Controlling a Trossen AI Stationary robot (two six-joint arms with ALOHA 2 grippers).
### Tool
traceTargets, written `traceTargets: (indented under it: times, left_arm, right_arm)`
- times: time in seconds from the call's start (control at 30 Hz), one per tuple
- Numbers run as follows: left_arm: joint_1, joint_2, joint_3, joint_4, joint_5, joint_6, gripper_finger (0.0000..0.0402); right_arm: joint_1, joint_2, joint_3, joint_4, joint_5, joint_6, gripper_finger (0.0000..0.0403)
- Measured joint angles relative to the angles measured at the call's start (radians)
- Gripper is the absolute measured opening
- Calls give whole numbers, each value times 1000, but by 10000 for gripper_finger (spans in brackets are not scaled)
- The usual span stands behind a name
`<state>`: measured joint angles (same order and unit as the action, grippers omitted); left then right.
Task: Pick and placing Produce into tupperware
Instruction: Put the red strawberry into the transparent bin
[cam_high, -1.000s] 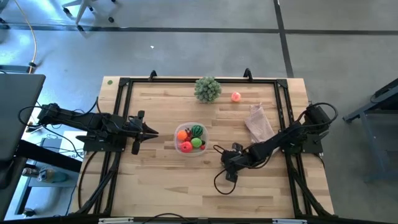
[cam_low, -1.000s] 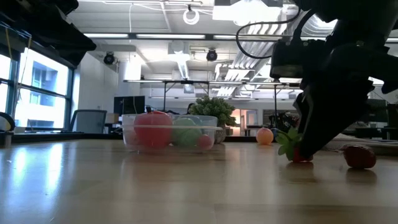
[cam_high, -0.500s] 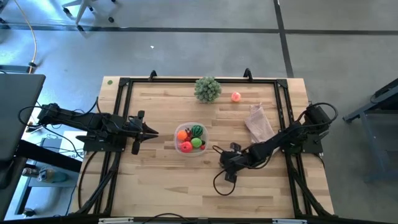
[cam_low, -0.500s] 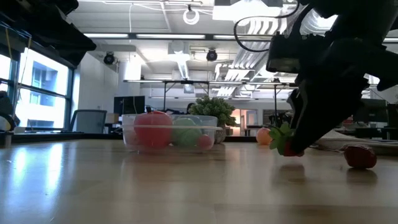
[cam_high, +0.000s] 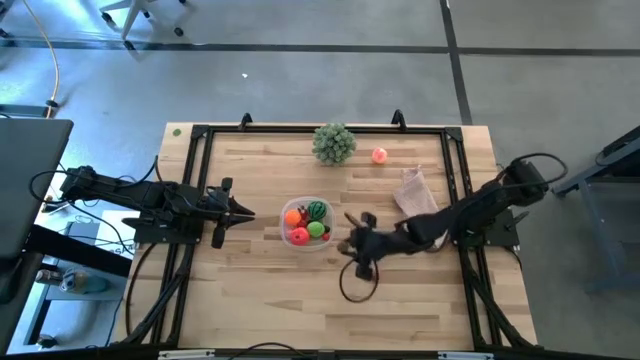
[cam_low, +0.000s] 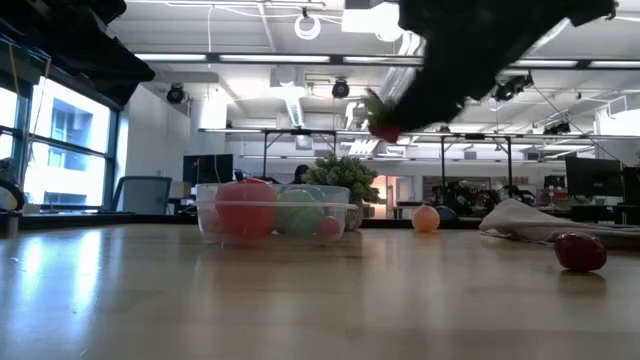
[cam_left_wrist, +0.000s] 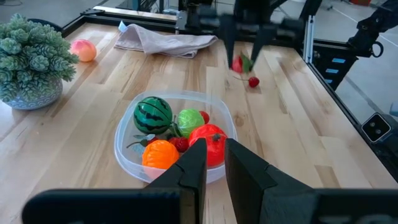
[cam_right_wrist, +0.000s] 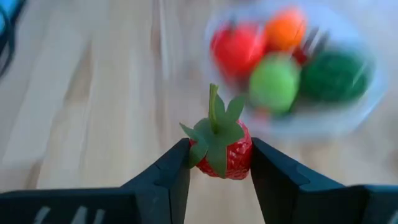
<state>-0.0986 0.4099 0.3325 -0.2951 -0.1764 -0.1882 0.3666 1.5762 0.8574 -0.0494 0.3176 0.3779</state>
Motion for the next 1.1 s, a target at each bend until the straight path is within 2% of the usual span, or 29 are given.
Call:
traceTargets:
  times: [0.1, 0.23, 0.43, 0.57, 0.83, 0.97, 1.1]
  left_arm:
    - [0, 0, 0, 0, 0, 0, 46]
    - [0, 0, 0, 0, 0, 0, 46]
    - [0, 0, 0, 0, 0, 0, 46]
    - [0, 0, 0, 0, 0, 0, 46]
    - [0, 0, 0, 0, 0, 0, 46]
    - [0, 0, 0, 0, 0, 0, 46]
    - [0, 0, 0, 0, 0, 0, 46]
  right_arm:
    - [-55, -30, 0, 113, 3, -112, 130]
    - [-163, -28, 2, 239, -117, -207, 130]
    - [-287, 40, 114, 211, -242, -288, 130]
    - [-319, 130, 239, 159, -320, -327, 130]
    - [-323, 348, 496, -33, -379, -362, 130]
    - [-328, 446, 596, -134, -375, -378, 130]
    - [-346, 493, 653, -203, -367, -378, 130]
